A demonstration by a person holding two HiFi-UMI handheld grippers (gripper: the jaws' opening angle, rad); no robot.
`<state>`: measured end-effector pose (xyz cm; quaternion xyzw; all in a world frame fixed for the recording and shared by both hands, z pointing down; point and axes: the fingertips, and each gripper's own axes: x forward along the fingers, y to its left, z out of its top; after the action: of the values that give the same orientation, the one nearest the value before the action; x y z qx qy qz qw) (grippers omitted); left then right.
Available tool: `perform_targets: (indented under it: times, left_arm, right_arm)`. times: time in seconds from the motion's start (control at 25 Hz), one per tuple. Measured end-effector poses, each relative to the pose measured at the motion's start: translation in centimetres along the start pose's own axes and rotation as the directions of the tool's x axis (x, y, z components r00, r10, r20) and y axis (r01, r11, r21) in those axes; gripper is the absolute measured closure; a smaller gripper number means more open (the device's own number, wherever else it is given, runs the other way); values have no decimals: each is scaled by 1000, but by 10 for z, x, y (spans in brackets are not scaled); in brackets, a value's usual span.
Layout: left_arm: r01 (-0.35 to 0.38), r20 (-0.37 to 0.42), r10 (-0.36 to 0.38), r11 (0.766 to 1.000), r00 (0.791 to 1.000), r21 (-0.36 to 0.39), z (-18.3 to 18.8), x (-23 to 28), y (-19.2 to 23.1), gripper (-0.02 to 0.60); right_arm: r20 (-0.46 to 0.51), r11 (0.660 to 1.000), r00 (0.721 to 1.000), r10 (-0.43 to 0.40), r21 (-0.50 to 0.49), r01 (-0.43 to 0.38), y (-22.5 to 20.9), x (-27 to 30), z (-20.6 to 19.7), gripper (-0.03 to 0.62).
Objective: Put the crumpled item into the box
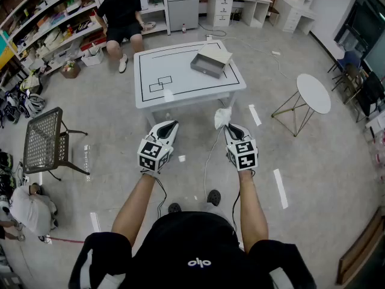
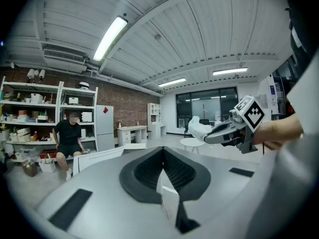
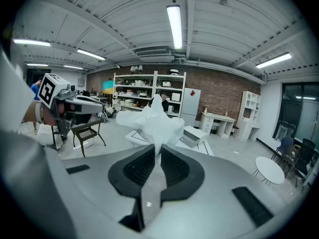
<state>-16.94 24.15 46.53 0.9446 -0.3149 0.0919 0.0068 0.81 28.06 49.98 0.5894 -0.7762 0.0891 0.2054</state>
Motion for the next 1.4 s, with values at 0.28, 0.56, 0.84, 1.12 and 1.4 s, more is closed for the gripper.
perform_targets:
  times: [0.28,0.56,0.84,1.12,1.4]
  left_arm:
    - [13,-1,-13,1000,1000,19,8,22,-8,574]
    - [7,-14,-7,1000,1000,21,6,39,-11,575]
    - [-19,-20,20,1000,1000,20,9,68,-14,574]
    - [-61,-27,62,998,998,23,14,113,-26,574]
    - [-101,-36,102,994,994,28,11,147,-41,574]
  right_arm:
    - [1,1000,1000,7,5,-7,-16,6,1,549]
    - [-1,1000,1000,18,5,-18,-30,12,-5,549]
    - [5,999,999,34,2,-34,-61,21,-7,549]
    - [8,998,998,63,-8,-63,-113,30,-14,549]
    - [7,995,995,99,-15,-99,-156,39,-23,549]
